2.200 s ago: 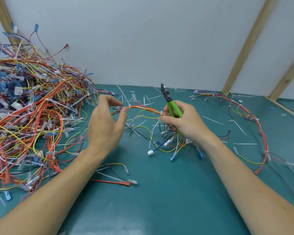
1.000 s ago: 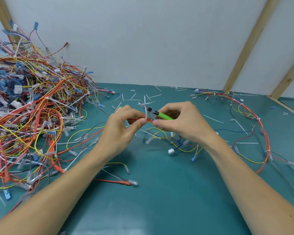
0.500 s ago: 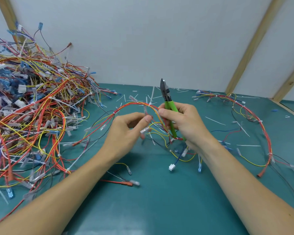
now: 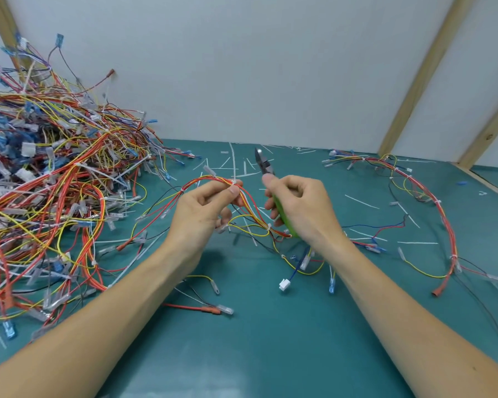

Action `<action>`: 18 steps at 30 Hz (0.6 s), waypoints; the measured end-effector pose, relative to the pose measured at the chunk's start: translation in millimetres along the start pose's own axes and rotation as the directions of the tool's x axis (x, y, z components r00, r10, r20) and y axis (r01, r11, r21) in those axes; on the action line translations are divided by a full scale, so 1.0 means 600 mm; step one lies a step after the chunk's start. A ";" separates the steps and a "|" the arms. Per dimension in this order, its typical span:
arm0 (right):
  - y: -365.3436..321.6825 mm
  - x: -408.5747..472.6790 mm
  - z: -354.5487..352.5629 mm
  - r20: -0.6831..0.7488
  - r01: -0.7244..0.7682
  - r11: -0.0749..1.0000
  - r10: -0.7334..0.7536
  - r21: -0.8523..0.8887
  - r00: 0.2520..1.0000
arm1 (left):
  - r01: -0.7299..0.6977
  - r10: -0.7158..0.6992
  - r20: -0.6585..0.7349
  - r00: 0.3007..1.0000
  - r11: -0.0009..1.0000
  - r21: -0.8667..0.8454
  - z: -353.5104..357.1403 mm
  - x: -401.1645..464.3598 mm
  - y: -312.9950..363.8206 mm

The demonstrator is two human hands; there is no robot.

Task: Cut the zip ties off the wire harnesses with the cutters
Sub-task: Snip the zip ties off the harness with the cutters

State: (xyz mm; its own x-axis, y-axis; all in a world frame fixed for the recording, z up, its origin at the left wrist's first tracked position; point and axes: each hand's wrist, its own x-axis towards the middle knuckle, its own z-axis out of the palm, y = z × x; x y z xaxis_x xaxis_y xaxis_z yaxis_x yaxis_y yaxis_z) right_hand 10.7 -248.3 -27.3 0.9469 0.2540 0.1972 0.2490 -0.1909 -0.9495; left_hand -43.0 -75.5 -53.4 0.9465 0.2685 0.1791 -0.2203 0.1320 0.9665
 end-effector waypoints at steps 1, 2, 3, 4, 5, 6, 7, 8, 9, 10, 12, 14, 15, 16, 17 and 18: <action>-0.001 0.001 -0.006 -0.014 0.018 1.000 -0.017 0.014 1.000 | 0.010 -0.010 -0.013 1.000 1.000 0.021 -0.001 0.001 0.000; -0.003 0.002 -0.012 -0.023 0.039 0.999 -0.038 0.015 0.999 | 0.022 -0.020 -0.033 0.999 0.999 0.045 -0.002 0.001 0.000; -0.005 0.003 -0.019 -0.026 0.063 0.998 -0.063 -0.002 0.998 | 0.037 -0.033 -0.056 0.998 0.997 0.068 -0.003 0.001 -0.001; -0.007 0.004 -0.025 -0.025 0.085 0.996 -0.086 -0.034 0.996 | 0.056 -0.049 -0.077 0.996 0.995 0.086 -0.004 0.002 -0.001; -0.007 0.006 -0.030 -0.017 0.100 0.992 -0.102 -0.073 0.995 | 0.076 -0.067 -0.092 0.994 0.992 0.102 -0.006 0.002 -0.002; -0.007 0.007 -0.033 -0.004 0.109 0.986 -0.111 -0.122 0.994 | 0.093 -0.081 -0.102 0.991 0.989 0.114 -0.007 0.002 -0.002; -0.007 0.009 -0.035 0.018 0.119 0.976 -0.118 -0.184 0.993 | 0.103 -0.090 -0.111 0.990 0.987 0.123 -0.009 0.003 -0.002; -0.006 0.010 -0.037 0.049 0.133 0.958 -0.125 -0.253 0.991 | 0.107 -0.092 -0.120 0.988 0.986 0.128 -0.010 0.003 -0.002; -0.005 0.010 -0.038 0.086 0.153 0.934 -0.133 -0.323 0.987 | 0.105 -0.088 -0.129 0.988 0.985 0.134 -0.011 0.003 -0.001; -0.002 0.011 -0.039 0.123 0.183 0.902 -0.146 -0.392 0.982 | 0.101 -0.082 -0.138 0.987 0.985 0.141 -0.011 0.002 -0.001; 0.000 0.010 -0.042 0.187 0.242 0.831 -0.169 -0.501 0.968 | 0.090 -0.064 -0.162 0.985 0.983 0.157 -0.010 0.003 -0.001; -0.003 0.006 -0.044 0.195 0.262 0.785 -0.183 -0.562 0.964 | 0.074 -0.040 -0.192 0.981 0.982 0.172 -0.009 0.003 -0.001; -0.006 0.003 -0.044 0.180 0.266 0.760 -0.197 -0.593 0.964 | 0.061 -0.024 -0.205 0.978 0.983 0.176 -0.009 0.003 -0.001; -0.010 0.001 -0.044 0.162 0.268 0.736 -0.215 -0.621 0.963 | 0.045 -0.006 -0.215 0.977 0.983 0.177 -0.009 0.004 -0.002; -0.013 -0.001 -0.043 0.145 0.270 0.720 -0.232 -0.640 0.962 | 0.029 0.011 -0.221 0.975 0.984 0.178 -0.008 0.004 -0.002; -0.014 -0.002 -0.041 0.133 0.273 0.710 -0.247 -0.649 0.960 | 0.018 0.024 -0.226 0.974 0.983 0.182 -0.008 0.004 -0.002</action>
State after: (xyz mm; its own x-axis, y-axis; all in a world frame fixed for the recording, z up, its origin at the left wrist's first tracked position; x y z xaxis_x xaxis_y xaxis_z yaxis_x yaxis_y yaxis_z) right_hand 12.3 -270.3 -13.8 0.8202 0.4166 0.3920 0.5671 -0.6818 -0.4620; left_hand -41.8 -70.5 -55.3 0.8632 0.4801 0.1561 -0.1565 -0.0395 0.9869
